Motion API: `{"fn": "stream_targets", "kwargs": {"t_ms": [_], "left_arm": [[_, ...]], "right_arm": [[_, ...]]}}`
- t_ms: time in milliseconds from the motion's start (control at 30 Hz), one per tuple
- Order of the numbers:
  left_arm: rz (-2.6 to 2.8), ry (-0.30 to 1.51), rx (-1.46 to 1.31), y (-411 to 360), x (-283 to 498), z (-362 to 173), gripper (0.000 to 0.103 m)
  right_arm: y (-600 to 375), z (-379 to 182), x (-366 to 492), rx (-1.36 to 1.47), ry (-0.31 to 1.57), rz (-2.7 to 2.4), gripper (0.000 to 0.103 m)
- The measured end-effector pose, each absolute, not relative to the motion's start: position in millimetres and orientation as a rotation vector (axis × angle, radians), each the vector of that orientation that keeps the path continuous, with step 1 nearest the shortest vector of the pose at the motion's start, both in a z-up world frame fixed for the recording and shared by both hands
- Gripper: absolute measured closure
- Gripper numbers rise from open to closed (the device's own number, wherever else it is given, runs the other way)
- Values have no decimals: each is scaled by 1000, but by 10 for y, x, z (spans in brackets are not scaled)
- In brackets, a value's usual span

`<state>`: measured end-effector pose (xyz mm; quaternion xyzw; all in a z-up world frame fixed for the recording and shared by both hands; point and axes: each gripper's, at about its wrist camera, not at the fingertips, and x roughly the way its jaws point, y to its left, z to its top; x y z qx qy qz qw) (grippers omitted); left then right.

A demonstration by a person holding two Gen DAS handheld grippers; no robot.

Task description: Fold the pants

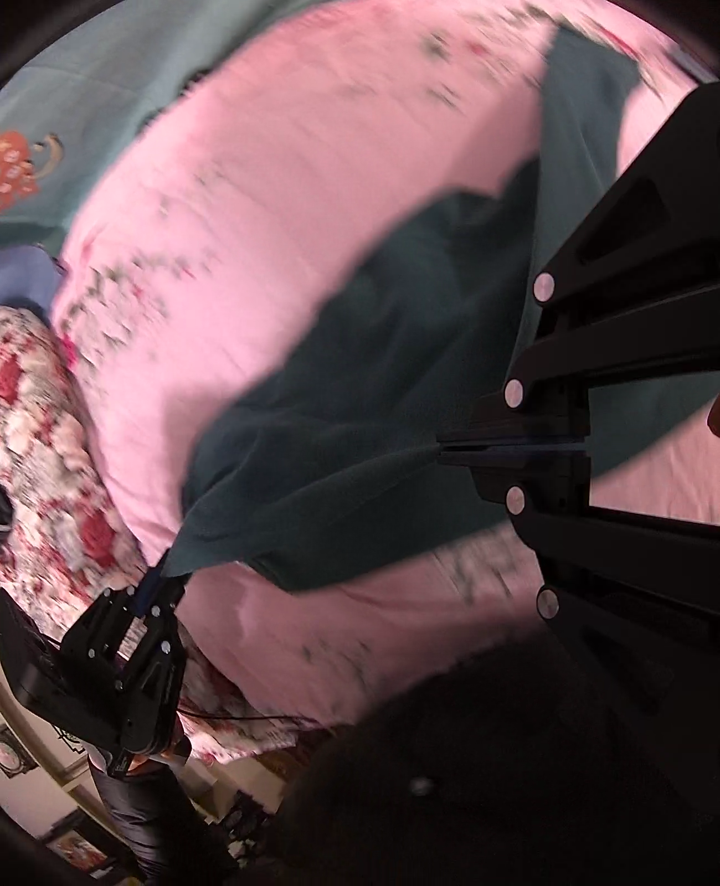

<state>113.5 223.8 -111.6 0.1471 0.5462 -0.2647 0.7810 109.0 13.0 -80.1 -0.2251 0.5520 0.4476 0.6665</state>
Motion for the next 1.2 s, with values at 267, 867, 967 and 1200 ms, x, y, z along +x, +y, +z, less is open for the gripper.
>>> {"fn": "stream_targets", "kwargs": {"t_ms": [267,867,967,1200], "left_arm": [[-484,1258,312,2271,926,-1693,95],[-568,1056,168,1580,619,-1014,44],[-619,1076,73,1064,746,-1196,44],[-590,1237,47,261,806,-1782,50]], "right_arm": [[210,-1367,703,-454,1315,925,102],[-1567,-757,1007,408,1214,212,47],[-1993,-586,1386,430,1135,66,47],[-2653,-784,2428,477,1102,-183,47]]}}
